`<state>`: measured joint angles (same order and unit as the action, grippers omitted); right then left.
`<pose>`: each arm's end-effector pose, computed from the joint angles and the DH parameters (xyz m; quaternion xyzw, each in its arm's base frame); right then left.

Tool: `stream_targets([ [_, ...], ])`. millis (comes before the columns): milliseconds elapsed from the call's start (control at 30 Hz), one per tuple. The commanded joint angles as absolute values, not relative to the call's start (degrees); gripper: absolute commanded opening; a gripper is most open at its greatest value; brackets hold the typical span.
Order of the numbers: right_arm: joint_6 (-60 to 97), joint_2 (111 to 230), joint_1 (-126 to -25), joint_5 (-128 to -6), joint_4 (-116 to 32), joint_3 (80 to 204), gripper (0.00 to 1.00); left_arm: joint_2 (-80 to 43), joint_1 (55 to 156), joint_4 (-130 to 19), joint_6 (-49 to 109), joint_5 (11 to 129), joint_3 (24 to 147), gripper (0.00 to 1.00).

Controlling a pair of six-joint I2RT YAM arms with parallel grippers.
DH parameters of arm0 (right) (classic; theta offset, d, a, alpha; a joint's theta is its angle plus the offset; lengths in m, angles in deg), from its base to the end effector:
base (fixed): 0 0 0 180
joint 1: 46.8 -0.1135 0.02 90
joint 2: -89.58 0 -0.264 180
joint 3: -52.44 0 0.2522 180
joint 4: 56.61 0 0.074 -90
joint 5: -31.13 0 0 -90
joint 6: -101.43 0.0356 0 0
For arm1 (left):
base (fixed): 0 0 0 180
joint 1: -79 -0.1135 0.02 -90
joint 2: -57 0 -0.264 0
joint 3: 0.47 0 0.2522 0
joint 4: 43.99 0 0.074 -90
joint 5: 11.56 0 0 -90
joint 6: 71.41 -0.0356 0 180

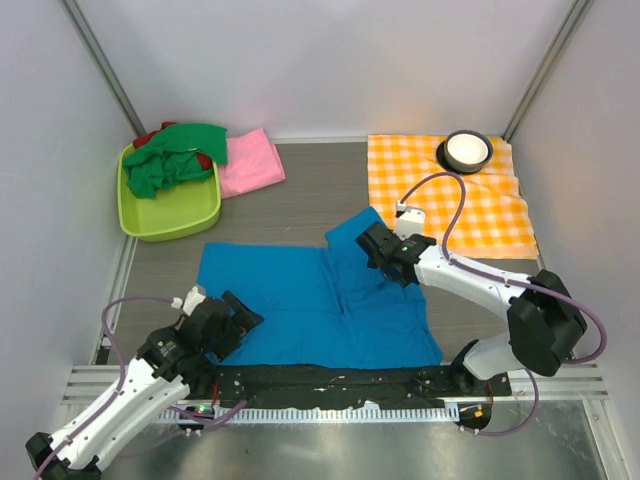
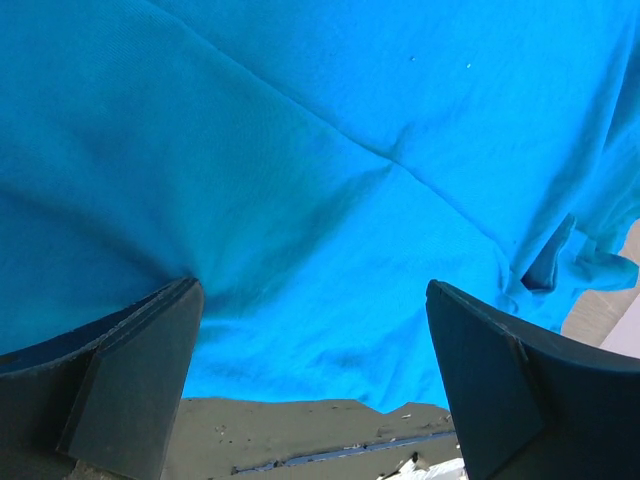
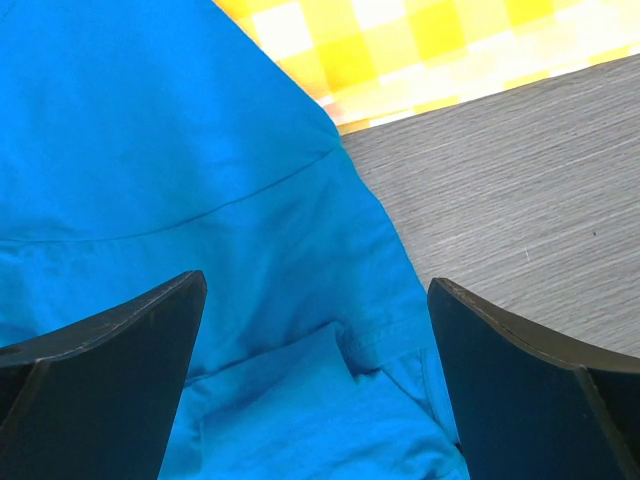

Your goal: Fold and stack the t-shirts

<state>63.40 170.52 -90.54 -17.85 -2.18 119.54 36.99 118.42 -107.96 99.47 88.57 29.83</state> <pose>0.2045 0.1633 0.2202 0.1319 0.9127 -0.1000 0.3736 0.0694 -0.0489 0.1610 -0.3608 0.8755 -0.2275 0.2273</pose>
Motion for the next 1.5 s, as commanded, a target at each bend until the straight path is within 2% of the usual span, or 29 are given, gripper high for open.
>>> stream_targets([
  [0,59.3,173.2,-88.6,-19.4,-6.2,122.1,1.00,39.1,119.7,-114.6,102.2,91.7,30.0,1.00],
  [167,56.1,177.2,-84.9,-23.0,-13.9,123.6,1.00,30.8,119.7,-102.9,97.4,92.5,34.9,1.00],
  [300,54.9,183.9,-81.2,-24.6,-14.5,125.8,1.00,17.4,119.6,-98.0,92.0,94.2,42.1,1.00],
  [400,55.0,187.0,-80.4,-24.8,-14.7,125.2,1.00,11.8,119.6,-95.4,89.9,94.4,47.8,1.00],
  [733,55.2,190.4,-79.5,-21.1,-14.6,122.7,1.00,3.5,119.5,-90.4,87.5,94.4,54.0,1.00],
  [1067,56.2,189.0,-75.2,-13.3,-7.6,124.2,1.00,1.4,119.1,-90.3,86.3,95.9,55.7,1.00],
  [1200,54.5,187.0,-74.7,-16.8,-8.1,126.0,1.00,0.8,118.1,-91.0,84.8,97.2,57.1,1.00],
  [1367,50.2,182.2,-74.8,-29.1,-12.4,128.0,1.00,-1.6,114.6,-91.5,81.0,97.5,60.6,1.00],
  [1467,47.8,180.5,-75.2,-32.6,-13.0,130.7,1.00,-4.4,112.1,-91.8,79.2,96.5,63.0,1.00],
])
